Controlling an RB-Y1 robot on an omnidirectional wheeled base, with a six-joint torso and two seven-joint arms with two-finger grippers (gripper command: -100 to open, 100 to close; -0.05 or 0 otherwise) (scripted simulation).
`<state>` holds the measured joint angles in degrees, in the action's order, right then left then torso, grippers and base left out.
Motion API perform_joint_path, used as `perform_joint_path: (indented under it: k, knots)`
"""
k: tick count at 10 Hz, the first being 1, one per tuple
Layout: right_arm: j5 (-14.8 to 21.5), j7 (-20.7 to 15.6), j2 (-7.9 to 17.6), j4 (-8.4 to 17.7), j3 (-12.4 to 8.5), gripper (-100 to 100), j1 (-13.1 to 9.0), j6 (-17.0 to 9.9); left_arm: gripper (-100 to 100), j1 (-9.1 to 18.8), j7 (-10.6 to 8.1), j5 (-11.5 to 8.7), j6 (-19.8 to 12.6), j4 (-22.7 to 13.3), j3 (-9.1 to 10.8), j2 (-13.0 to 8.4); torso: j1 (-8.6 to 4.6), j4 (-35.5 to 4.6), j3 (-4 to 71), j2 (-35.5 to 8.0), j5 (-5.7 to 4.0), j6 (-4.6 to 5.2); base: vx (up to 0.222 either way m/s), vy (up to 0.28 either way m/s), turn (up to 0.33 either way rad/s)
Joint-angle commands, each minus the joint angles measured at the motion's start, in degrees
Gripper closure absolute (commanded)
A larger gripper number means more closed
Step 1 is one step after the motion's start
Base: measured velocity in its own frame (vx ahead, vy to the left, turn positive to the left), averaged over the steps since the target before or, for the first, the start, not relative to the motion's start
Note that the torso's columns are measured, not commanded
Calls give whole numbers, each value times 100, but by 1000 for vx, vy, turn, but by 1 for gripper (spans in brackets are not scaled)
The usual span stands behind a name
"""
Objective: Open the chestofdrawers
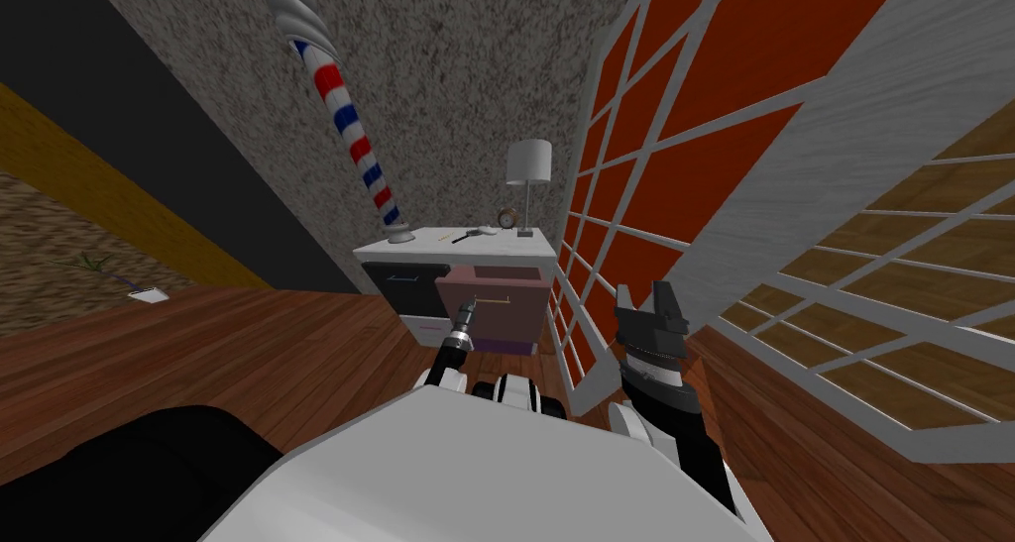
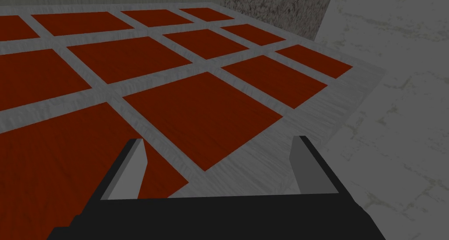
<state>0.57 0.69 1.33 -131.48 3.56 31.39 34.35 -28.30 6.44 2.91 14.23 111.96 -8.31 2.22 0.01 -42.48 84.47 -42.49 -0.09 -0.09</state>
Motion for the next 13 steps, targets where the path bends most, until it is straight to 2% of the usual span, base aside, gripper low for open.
perform_joint_path:
  k: [1, 4, 5, 13]
  knots:
    - [0, 0, 0, 0, 0, 0, -1, 0, 100, -62, -4, 0, 49, 60, -31, -19, -3, 6, -11, -18, 4, 2, -157, -19, 16]
    - [0, 0, -1, 0, 0, 0, -2, -1, 100, -154, -11, 0, 122, 150, -78, -47, -10, -2, -7, -13, -1, 7, -190, -22, 15]
    - [0, 0, 0, 0, 0, 0, -2, 0, -100, -235, -1, 6, -24, 259, -102, -34, -11, -5, 2, -1, -5, 7, -70, -5, -18]
    - [0, 0, 0, 0, 0, 0, 0, 0, -100, -887, 41, 21, -709, 1546, -326, -41, -2, 16, 5, 12, 8, 10, 33, 6, -26]
